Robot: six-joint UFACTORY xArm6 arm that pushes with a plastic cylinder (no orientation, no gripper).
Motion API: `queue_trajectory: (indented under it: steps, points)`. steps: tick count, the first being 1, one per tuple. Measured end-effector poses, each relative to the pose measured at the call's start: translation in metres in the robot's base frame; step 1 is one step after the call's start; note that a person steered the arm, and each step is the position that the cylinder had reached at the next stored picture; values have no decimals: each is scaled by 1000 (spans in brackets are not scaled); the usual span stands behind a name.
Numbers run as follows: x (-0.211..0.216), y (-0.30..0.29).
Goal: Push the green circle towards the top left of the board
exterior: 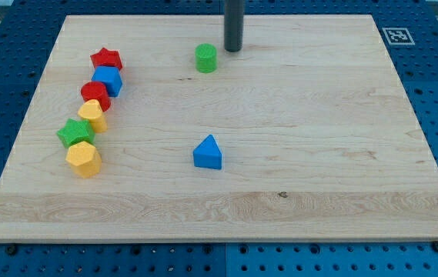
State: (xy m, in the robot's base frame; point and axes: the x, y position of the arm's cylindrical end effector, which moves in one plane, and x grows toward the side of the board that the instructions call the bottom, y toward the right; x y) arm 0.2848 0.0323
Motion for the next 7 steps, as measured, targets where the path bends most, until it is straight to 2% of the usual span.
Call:
queue_trajectory:
  steps: [3,4,6,7]
  points:
    - [30,-4]
    - [40,-22]
    - [40,-94]
    - [42,-94]
